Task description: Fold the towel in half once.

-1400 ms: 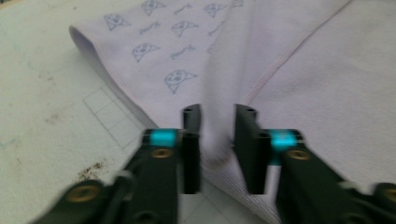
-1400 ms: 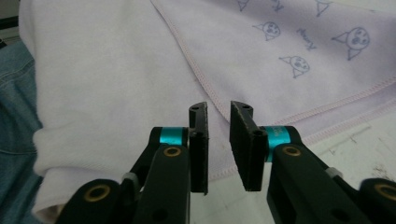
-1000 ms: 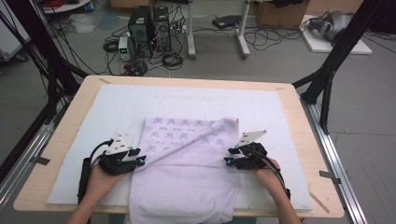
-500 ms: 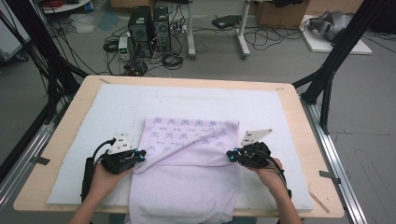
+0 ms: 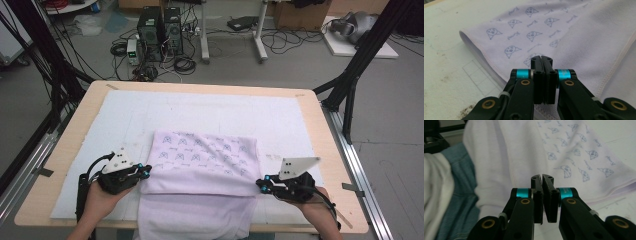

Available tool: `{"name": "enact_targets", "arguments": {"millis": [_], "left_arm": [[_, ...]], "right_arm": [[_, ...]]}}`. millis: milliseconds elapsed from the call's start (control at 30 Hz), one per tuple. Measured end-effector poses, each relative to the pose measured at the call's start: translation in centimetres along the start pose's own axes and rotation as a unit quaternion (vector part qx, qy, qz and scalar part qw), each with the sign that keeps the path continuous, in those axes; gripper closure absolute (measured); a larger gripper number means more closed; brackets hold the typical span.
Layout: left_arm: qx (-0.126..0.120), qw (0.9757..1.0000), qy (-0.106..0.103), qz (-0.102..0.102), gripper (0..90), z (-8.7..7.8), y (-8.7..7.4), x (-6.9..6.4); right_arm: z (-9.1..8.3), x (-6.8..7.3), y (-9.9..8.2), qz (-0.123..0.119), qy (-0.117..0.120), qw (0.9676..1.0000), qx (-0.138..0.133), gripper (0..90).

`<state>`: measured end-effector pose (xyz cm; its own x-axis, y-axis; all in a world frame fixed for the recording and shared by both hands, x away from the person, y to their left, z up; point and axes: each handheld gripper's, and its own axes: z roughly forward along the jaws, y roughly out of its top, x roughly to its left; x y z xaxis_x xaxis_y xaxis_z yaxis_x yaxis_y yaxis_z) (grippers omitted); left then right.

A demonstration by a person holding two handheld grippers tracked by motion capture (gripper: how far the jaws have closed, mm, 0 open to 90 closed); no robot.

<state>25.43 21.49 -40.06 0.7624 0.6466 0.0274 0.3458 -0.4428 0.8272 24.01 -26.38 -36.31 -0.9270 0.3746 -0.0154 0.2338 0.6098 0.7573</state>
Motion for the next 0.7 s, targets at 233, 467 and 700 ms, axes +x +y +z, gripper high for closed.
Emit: {"name": "enact_targets", "arguments": {"millis": [233,467,700], "left_arm": [[0.013,0.9999,0.009,-0.005,59.3,0.8,1.1,1.1],[0.014,0.9985,0.043,-0.032,53.8,4.2,2.5,5.3],[0.031,0.9925,0.075,-0.091,48.1,8.1,2.9,9.3]], "right_arm": [[0.5,-2.0,-0.3,0.025,-0.016,0.9994,-0.015,70.1],[3.8,-8.8,-0.2,0.094,-0.069,0.9931,-0.005,56.2],[7.6,-13.5,-0.3,0.137,-0.095,0.9850,0.043,44.9]]}}
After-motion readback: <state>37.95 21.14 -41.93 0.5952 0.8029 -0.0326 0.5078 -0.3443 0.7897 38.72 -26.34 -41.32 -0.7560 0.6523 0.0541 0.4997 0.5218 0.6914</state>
